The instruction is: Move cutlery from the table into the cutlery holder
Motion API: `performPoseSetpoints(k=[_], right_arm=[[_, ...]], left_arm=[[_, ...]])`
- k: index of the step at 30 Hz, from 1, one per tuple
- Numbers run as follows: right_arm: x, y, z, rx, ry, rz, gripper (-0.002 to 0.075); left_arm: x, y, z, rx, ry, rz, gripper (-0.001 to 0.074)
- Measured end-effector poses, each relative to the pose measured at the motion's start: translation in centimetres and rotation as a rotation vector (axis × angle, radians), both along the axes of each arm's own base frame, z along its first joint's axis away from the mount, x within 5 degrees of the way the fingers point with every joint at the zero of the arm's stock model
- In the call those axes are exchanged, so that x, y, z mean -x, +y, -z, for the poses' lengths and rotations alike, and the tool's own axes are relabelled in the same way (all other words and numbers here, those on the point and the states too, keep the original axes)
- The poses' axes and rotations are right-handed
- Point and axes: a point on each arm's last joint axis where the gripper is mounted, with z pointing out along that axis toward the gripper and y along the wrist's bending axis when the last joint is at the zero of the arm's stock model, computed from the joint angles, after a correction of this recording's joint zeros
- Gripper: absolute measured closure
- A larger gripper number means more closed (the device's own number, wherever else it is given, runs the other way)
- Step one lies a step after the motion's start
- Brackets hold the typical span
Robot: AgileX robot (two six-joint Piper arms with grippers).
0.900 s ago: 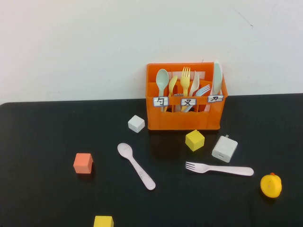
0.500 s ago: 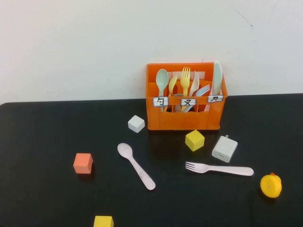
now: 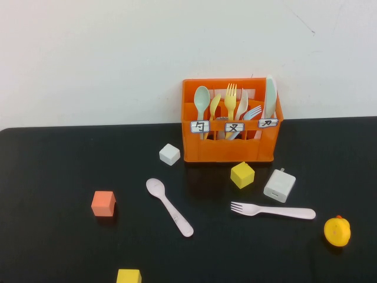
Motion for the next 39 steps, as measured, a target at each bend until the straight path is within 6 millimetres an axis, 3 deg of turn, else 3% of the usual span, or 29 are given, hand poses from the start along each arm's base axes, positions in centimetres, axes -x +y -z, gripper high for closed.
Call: performPoseSetpoints(k=[13, 27, 32, 39], right_arm=[[-0.1, 0.0, -0.2, 0.001, -0.036, -0.003, 0.0728], [-0.4, 0.3, -4.5, 0.012, -0.526, -0.034, 0.0728], [-0.2, 0.3, -5.2, 0.013, -0.609, -0.039, 0.0728], [-0.1, 0.4, -5.6, 0.012, -0.653, -0.041, 0.0728]], left_arm=[[-0.1, 0.0, -0.4, 0.004, -0.059, -0.004, 0.0737], [0.4, 0.4, -6.0, 0.048, -0.679, -0.044, 0.0737], [0.8, 0.5, -6.9, 0.057, -0.792, -0.051, 0.0737], [0.9, 0.6, -7.1, 0.065, -0.815, -0.056, 0.0736]])
